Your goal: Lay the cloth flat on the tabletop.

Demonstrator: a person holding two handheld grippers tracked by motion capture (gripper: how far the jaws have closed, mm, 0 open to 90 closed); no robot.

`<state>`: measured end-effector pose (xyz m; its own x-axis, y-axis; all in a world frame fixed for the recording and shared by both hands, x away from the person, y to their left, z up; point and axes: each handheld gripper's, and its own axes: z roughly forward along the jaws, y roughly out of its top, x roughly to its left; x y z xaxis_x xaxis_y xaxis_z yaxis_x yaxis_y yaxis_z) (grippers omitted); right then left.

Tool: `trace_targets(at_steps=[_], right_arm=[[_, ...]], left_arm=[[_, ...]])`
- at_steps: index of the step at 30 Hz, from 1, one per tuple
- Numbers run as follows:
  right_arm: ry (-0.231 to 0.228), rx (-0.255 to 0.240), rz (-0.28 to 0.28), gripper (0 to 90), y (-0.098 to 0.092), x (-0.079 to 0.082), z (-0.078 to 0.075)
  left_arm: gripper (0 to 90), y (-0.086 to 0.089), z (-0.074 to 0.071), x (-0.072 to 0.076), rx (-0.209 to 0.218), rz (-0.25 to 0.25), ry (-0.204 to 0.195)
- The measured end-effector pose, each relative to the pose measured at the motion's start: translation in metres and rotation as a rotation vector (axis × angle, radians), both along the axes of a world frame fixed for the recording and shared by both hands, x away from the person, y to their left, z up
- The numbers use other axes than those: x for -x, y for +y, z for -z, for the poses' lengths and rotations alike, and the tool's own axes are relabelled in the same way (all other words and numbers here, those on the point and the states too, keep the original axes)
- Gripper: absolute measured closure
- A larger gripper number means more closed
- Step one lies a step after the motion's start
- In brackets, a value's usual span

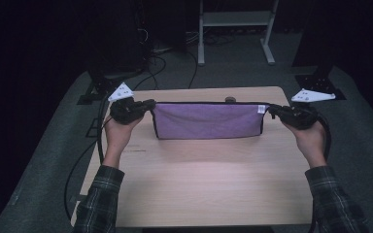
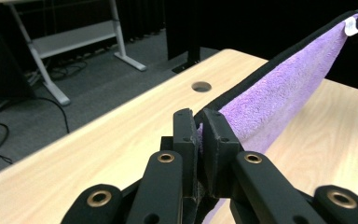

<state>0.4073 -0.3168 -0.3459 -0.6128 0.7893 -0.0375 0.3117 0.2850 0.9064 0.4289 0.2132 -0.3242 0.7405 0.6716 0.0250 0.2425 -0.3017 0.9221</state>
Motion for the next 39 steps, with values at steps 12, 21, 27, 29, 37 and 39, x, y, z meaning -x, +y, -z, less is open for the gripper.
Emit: trace_targets(at_steps=[12, 21, 27, 29, 37, 39], right_arm=[[0.054, -0.005, -0.050, 83.9, -0.003, 0.032, 0.037], [0.092, 0.003, -0.082, 83.8, -0.002, 0.053, 0.053], [0.128, 0.000, -0.103, 83.8, -0.003, 0.070, 0.063], [0.144, 0.005, -0.110, 83.8, -0.003, 0.076, 0.068], [0.203, 0.044, -0.125, 83.5, -0.004, 0.099, 0.086], [0.215, 0.059, -0.131, 83.5, -0.004, 0.103, 0.090]], left_arm=[[84.2, 0.004, 0.039, 0.023, 0.013, 0.028, 0.080], [84.1, 0.010, 0.064, 0.043, 0.055, 0.044, 0.164], [83.5, 0.013, 0.080, 0.059, 0.089, 0.092, 0.246], [83.3, 0.012, 0.084, 0.065, 0.074, 0.104, 0.257], [83.3, 0.011, 0.099, 0.091, -0.006, 0.122, 0.296], [83.4, 0.011, 0.104, 0.096, -0.017, 0.128, 0.312]])
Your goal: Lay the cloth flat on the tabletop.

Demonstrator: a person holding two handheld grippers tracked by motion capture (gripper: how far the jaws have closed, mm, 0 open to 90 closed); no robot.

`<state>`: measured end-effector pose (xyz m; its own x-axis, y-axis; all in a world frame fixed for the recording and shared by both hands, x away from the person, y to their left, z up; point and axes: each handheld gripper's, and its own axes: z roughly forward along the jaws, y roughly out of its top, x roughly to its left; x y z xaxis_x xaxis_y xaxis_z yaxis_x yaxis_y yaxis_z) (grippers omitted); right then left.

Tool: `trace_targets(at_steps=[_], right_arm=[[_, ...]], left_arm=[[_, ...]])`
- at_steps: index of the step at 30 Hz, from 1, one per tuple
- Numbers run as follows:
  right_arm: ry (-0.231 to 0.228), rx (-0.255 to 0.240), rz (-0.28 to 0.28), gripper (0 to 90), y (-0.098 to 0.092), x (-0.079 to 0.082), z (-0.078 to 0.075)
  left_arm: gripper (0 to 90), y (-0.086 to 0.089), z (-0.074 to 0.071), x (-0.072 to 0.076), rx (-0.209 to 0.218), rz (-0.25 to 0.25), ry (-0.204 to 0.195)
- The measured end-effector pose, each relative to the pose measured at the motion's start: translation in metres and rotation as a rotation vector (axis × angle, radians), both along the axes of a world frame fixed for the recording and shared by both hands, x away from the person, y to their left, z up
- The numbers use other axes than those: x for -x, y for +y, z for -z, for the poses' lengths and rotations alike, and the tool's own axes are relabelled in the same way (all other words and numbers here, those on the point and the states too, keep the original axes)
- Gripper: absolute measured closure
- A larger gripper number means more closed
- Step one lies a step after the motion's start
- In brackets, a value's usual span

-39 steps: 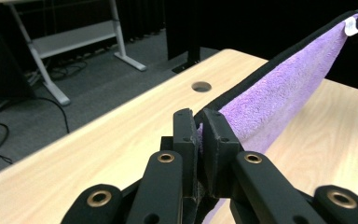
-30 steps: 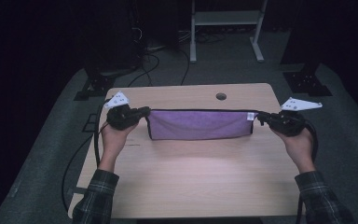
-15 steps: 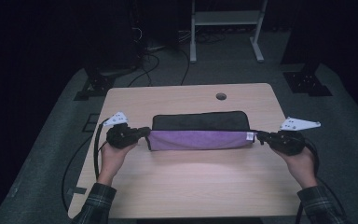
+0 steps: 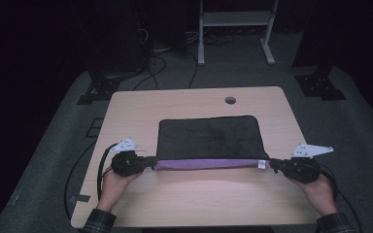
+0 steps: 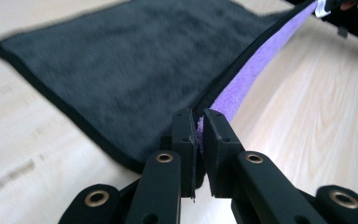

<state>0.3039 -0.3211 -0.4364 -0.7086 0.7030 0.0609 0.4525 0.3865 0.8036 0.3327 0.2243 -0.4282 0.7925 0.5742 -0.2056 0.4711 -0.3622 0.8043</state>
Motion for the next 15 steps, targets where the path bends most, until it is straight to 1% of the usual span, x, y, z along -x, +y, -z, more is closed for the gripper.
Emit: trace_targets(at_steps=[2, 3, 4, 5, 8, 11, 12, 13, 14, 15], right_arm=[[0.018, 0.018, -0.006, 83.5, 0.002, 0.005, 0.004], [0.030, 0.039, -0.015, 83.5, 0.003, 0.009, 0.009], [0.030, 0.039, -0.015, 83.5, 0.003, 0.009, 0.009], [0.040, 0.049, -0.019, 83.5, 0.004, 0.011, 0.011], [0.077, 0.070, -0.027, 83.4, 0.006, 0.015, 0.019], [0.116, 0.095, -0.036, 83.1, 0.008, 0.016, 0.027], [0.123, 0.107, -0.039, 82.7, 0.009, 0.016, 0.028], [0.129, 0.113, -0.040, 81.6, 0.010, 0.015, 0.030], [0.129, 0.113, -0.044, 76.4, 0.011, 0.015, 0.030], [0.124, 0.107, -0.045, 67.2, 0.011, 0.014, 0.029]], left_arm=[[83.4, 0.000, 0.004, 0.005, -0.014, 0.004, 0.016], [83.3, 0.000, 0.006, 0.008, -0.024, 0.009, 0.019], [83.3, -0.001, 0.009, 0.010, -0.032, 0.012, 0.026], [83.3, -0.001, 0.011, 0.013, -0.044, 0.016, 0.030], [83.3, -0.003, 0.018, 0.018, -0.074, 0.025, 0.055], [83.2, -0.005, 0.024, 0.022, -0.117, 0.027, 0.074], [83.1, -0.006, 0.026, 0.022, -0.123, 0.029, 0.079], [83.4, -0.006, 0.027, 0.023, -0.126, 0.031, 0.082], [81.1, -0.006, 0.027, 0.024, -0.129, 0.026, 0.075], [75.6, -0.006, 0.025, 0.024, -0.130, 0.019, 0.066]])
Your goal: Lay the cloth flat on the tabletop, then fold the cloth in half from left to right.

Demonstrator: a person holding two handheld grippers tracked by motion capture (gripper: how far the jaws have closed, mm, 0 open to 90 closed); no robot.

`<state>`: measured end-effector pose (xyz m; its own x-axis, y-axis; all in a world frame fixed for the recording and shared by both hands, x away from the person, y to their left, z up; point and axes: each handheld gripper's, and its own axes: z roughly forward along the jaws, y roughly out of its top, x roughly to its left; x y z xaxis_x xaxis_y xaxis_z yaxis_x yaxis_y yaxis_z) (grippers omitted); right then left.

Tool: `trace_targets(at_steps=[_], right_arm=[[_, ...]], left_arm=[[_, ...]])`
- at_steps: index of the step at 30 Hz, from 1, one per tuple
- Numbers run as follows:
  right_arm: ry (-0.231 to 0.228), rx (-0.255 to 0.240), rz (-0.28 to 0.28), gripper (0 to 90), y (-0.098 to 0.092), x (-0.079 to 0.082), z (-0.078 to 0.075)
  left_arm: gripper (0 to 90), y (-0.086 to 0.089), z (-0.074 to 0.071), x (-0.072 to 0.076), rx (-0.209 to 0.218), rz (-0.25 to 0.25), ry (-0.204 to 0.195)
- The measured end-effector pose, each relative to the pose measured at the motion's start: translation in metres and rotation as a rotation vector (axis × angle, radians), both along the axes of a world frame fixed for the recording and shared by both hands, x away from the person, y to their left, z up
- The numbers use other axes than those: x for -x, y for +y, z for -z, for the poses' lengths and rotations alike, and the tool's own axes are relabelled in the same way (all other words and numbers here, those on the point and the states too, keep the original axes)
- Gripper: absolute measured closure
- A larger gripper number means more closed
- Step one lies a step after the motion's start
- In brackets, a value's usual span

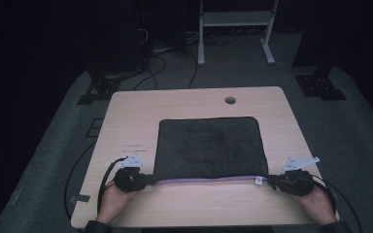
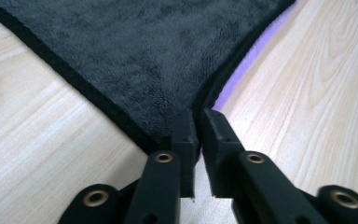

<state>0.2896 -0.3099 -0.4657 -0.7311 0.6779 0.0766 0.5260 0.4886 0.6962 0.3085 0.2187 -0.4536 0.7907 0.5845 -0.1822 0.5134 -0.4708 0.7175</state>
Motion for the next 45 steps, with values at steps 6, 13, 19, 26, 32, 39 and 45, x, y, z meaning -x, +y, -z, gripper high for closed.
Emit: trace_targets(at_steps=[6, 13, 19, 26, 32, 39, 45], right_arm=[[-0.068, -0.062, 0.053, 37.1, -0.001, -0.004, -0.011], [-0.118, -0.021, 0.190, 19.2, -0.011, -0.027, -0.007], [-0.060, 0.024, 0.342, 13.7, -0.026, -0.059, 0.012], [-0.064, 0.008, 0.407, 11.0, -0.035, -0.071, 0.020], [-0.089, 0.040, 0.428, 8.8, -0.034, -0.072, 0.021], [-0.074, 0.028, 0.422, 8.8, -0.036, -0.072, 0.021], [-0.074, 0.028, 0.421, 8.8, -0.037, -0.072, 0.021]], left_arm=[[39.6, 0.004, -0.009, -0.001, 0.021, -0.069, -0.033], [15.5, 0.003, -0.006, -0.012, -0.025, -0.146, -0.087], [5.8, 0.001, -0.004, -0.031, -0.053, -0.197, -0.096], [2.1, -0.001, -0.006, -0.052, -0.092, -0.282, -0.156], [1.5, -0.002, -0.005, -0.072, -0.075, -0.321, -0.164], [2.4, -0.011, 0.002, -0.096, -0.076, -0.339, -0.160], [11.3, -0.016, 0.010, -0.111, -0.101, -0.348, -0.135]])
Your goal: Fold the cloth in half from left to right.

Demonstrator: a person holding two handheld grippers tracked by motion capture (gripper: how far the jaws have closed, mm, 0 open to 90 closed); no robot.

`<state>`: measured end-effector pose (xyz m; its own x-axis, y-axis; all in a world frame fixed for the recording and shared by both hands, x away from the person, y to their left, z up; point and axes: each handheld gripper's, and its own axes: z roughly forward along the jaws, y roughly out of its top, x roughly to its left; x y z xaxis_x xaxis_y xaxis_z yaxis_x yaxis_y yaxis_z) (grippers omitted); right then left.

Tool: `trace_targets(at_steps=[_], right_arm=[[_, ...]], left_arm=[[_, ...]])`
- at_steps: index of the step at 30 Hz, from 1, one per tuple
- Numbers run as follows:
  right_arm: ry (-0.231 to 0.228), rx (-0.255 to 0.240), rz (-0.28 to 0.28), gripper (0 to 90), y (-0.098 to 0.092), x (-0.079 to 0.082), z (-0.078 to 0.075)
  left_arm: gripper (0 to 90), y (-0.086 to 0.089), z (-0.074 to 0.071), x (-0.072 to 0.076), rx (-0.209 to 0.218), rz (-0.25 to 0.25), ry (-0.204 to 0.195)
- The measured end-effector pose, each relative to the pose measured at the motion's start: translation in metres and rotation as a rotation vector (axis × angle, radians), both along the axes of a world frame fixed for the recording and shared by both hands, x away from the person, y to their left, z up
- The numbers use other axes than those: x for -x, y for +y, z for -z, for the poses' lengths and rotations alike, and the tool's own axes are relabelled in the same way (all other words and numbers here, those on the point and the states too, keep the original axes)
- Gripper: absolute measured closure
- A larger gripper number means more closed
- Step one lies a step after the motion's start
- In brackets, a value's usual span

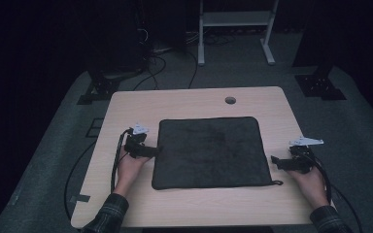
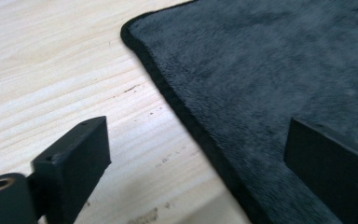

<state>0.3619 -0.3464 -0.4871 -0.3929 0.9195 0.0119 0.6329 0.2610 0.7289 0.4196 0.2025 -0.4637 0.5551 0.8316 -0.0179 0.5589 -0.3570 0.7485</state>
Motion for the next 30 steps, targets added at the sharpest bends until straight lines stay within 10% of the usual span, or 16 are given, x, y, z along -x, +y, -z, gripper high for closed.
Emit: trace_targets(at_steps=[8, 22, 30], right_arm=[[0.000, 0.000, 0.000, 8.8, 0.000, 0.000, 0.000], [0.000, 0.000, -0.004, 9.0, 0.000, 0.000, 0.000], [0.000, -0.001, -0.005, 9.0, 0.000, 0.000, 0.000]], left_arm=[[23.2, -0.010, 0.010, -0.004, -0.053, 0.022, 0.044], [79.1, -0.022, 0.008, 0.008, -0.015, 0.071, 0.042], [84.4, -0.018, 0.008, 0.007, 0.007, 0.084, 0.057]])
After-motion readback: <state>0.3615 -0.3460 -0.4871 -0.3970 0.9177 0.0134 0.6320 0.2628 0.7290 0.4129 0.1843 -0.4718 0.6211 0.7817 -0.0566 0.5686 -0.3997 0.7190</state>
